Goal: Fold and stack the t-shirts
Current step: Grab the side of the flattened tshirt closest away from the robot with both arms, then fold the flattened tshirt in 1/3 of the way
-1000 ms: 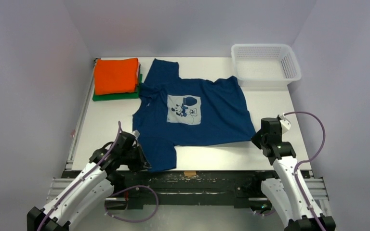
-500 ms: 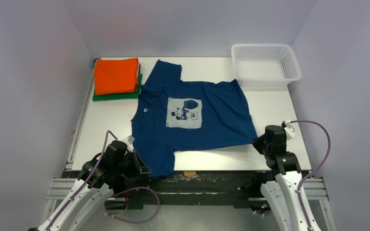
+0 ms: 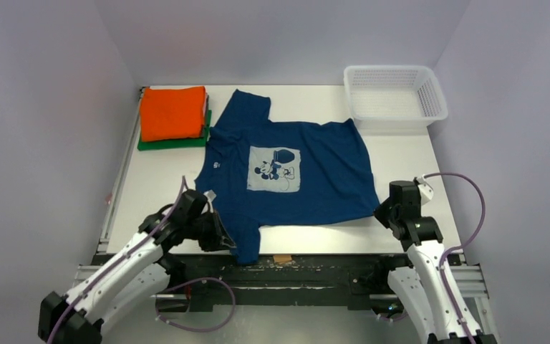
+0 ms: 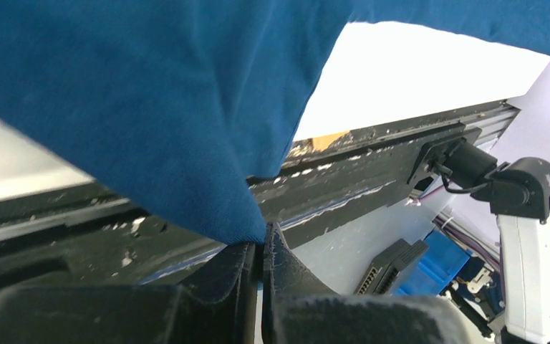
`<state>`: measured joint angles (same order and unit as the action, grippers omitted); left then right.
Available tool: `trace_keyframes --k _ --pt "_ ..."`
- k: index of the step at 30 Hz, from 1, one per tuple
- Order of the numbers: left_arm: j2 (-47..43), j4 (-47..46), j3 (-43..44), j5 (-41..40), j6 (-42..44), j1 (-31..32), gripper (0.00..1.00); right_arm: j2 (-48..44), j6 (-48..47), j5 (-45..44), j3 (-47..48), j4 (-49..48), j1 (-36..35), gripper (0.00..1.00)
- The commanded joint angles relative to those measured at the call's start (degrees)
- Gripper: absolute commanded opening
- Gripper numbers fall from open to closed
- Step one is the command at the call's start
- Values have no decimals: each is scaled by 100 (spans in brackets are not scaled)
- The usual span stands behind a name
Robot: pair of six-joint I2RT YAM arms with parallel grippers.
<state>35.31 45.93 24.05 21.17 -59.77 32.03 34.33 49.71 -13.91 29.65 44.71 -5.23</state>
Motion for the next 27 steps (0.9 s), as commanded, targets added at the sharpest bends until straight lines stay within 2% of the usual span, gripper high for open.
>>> trace_keyframes --k 1,7,12,19,27 --pt "1320 -1355 906 187 552 38 0 514 -337 -95 395 -487 -13 0" --pt "2809 -1389 2373 -99 1046 -114 0 1661 -453 112 847 -1016 -12 0" --pt "3858 -1376 3277 30 1206 -869 0 2433 -461 -127 1386 -1284 -12 0" --pt "4539 -1268 4041 11 1462 -1739 0 3469 -627 -672 2182 -1375 0 0" --pt "5008 -1028 4691 -230 1674 -2186 0 4442 -776 -903 2920 -1503 12 0"
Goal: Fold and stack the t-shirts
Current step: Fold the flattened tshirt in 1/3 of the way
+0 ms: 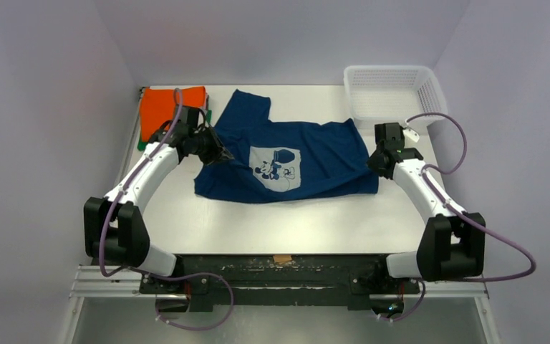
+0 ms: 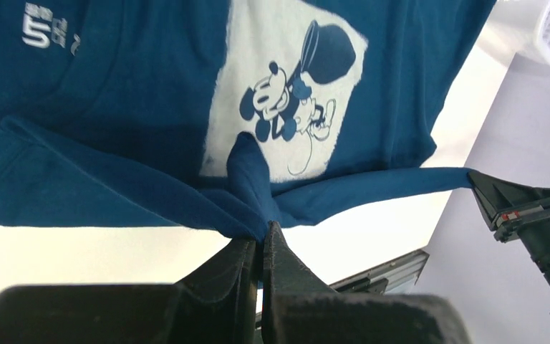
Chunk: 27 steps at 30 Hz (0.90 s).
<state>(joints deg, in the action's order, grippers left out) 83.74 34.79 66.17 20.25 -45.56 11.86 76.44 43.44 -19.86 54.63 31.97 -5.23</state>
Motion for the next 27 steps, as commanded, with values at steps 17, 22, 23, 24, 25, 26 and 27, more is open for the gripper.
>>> trace_keyframes --k 17,22,23,24,25,26,27 --pt "2538 555 2847 -1098 325 -670 22 2213 -210 -175 1869 -691 336 10" --pt "3119 776 3687 -607 608 -669 98 2347 -77 -528 2188 -622 345 45" --pt "3042 850 3660 -622 648 -670 100 2275 -107 -543 2151 -614 345 46" --pt "2872 825 3515 -642 687 -661 100 2185 -160 -594 2072 -593 347 47" --pt "2649 739 3098 -659 715 -649 100 2073 -190 -561 1966 -561 340 48" --pt "2333 575 2666 -679 730 -628 100 1945 -197 -483 1813 -550 334 49" --pt "1979 412 2219 -748 739 -593 100 1798 -196 -412 1594 -562 324 50"
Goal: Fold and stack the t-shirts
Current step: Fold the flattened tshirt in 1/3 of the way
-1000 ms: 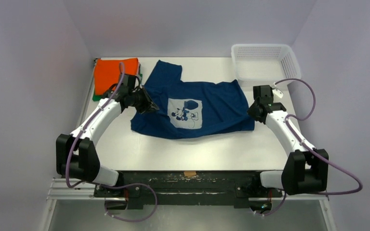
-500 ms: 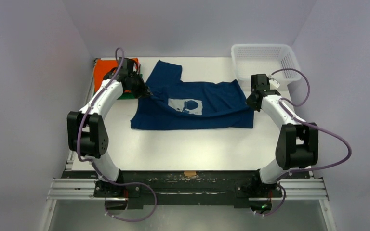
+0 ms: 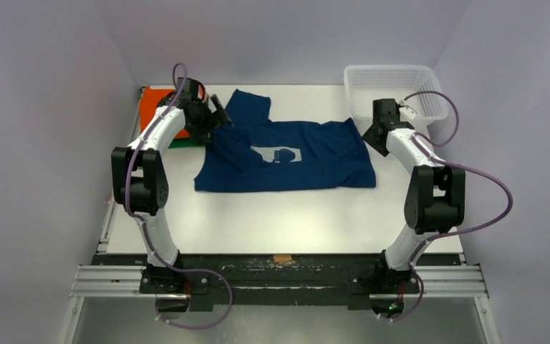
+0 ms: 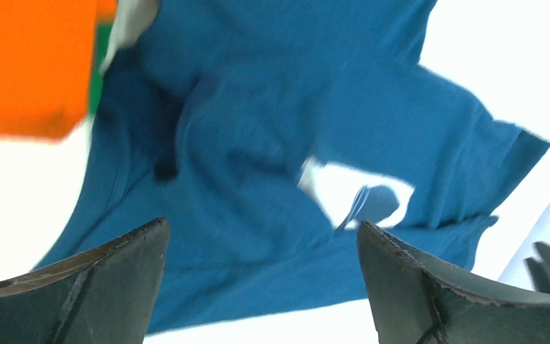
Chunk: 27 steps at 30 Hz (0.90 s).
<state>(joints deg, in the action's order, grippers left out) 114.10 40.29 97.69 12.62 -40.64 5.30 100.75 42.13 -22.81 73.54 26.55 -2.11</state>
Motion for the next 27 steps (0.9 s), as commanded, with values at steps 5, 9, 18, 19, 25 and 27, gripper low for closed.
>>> trace_keyframes --k 5,9,18,19,25,27 --pt "-2729 -279 -3053 -868 187 199 100 -1495 -15 383 -1703 -300 -18 51" --pt "-3517 -457 -4332 -1489 -193 153 100 -2096 175 410 -2643 -722 -11 51" --pt "-2427 -825 -4255 -1308 -318 -152 85 -1444 138 634 -2771 -1067 -9 43" --pt "-2203 -824 -4181 -1291 -300 -145 83 -1346 151 600 -2751 -1037 -7 42" --pt "-2063 -755 -4039 -1293 -265 -148 61 -1267 223 682 -2780 -1053 -8 31" --pt "-2041 -775 -4028 -1289 -204 -152 60 -1317 234 754 -2814 -1077 -5 26"
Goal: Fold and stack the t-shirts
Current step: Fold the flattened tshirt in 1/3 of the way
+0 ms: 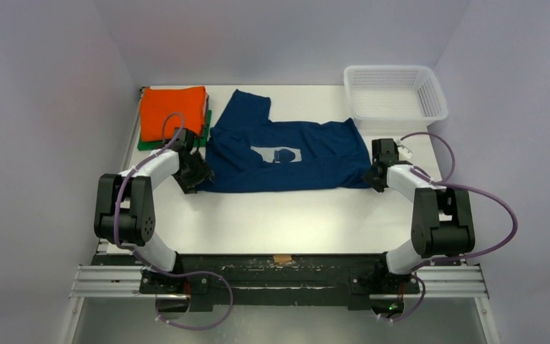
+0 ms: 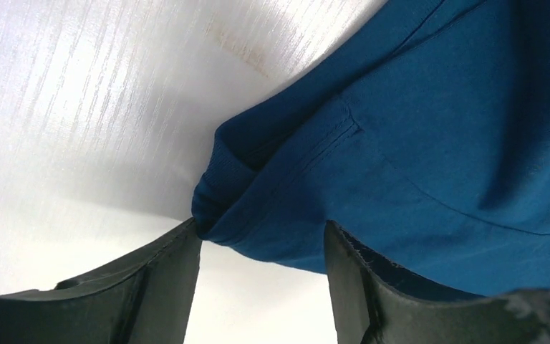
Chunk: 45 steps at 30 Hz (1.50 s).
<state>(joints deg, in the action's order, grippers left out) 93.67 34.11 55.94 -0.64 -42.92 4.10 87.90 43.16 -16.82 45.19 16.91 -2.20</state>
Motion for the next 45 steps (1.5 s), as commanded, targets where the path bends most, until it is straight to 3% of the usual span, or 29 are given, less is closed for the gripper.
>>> trace_keyframes --k 1,7,10,12,13,14,20,26,36,45 --pt "57 -122 192 38 58 -32 59 -70 138 163 0 -130 8 25" --pt "226 62 431 38 109 -23 56 -208 107 119 -25 -93 7 22" --pt "291 170 514 43 140 -23 39 -174 92 135 -18 -85 8 20" --pt "291 160 514 38 164 -23 20 -137 83 119 2 -70 6 18" --pt "299 160 514 38 171 -23 3 -133 83 118 1 -70 7 16" --pt "305 174 526 23 174 -23 0 -137 91 127 -8 -77 4 14" --pt "110 151 353 217 165 -23 0 -324 44 8 -13 79 6 0" --pt "-971 271 -455 212 -96 131 0 -962 91 -299 -176 711 4 0" --pt "-3656 1322 -2043 -170 -837 508 0 -3030 585 -499 -829 2218 7 0" --pt "-5639 2817 -2340 -553 -1648 1183 0 -4901 891 -538 -1109 3166 9 8"
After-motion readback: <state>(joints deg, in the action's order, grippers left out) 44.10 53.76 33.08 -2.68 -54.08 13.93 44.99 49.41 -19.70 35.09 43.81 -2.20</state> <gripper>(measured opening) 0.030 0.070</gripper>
